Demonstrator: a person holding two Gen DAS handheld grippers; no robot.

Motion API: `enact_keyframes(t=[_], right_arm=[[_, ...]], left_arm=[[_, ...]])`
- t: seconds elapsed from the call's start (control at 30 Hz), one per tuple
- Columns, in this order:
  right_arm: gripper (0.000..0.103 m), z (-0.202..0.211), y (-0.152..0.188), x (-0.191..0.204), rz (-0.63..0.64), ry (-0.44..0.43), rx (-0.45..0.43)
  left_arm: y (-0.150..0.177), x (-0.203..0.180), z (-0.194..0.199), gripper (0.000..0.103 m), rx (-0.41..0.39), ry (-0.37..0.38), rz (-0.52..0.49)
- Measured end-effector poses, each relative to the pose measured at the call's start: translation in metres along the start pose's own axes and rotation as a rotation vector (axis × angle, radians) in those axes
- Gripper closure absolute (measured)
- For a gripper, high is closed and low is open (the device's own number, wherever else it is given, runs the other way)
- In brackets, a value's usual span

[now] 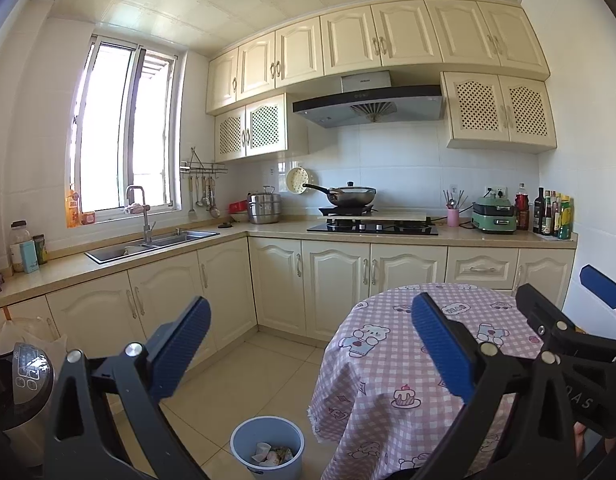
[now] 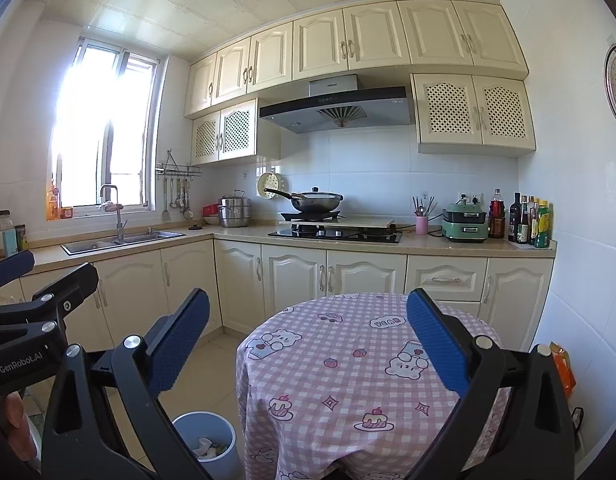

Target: Collect trash

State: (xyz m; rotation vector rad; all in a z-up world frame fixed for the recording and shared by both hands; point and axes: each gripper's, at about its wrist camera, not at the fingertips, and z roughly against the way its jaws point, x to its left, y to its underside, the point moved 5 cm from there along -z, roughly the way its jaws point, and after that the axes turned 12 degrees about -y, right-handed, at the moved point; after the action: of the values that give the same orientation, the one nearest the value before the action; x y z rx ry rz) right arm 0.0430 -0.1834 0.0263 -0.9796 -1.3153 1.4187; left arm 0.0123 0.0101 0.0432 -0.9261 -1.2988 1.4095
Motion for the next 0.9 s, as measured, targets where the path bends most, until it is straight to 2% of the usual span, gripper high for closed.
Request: enact_keyframes(t=[0.9], right_arm=[[0.008,0.0007,0.0045,0.0026,-0.011,-0.006,0.010]], left_arm=[[0.0028,-0.0006,0.0033,0.005,-0.006,-0.005,-0.006]])
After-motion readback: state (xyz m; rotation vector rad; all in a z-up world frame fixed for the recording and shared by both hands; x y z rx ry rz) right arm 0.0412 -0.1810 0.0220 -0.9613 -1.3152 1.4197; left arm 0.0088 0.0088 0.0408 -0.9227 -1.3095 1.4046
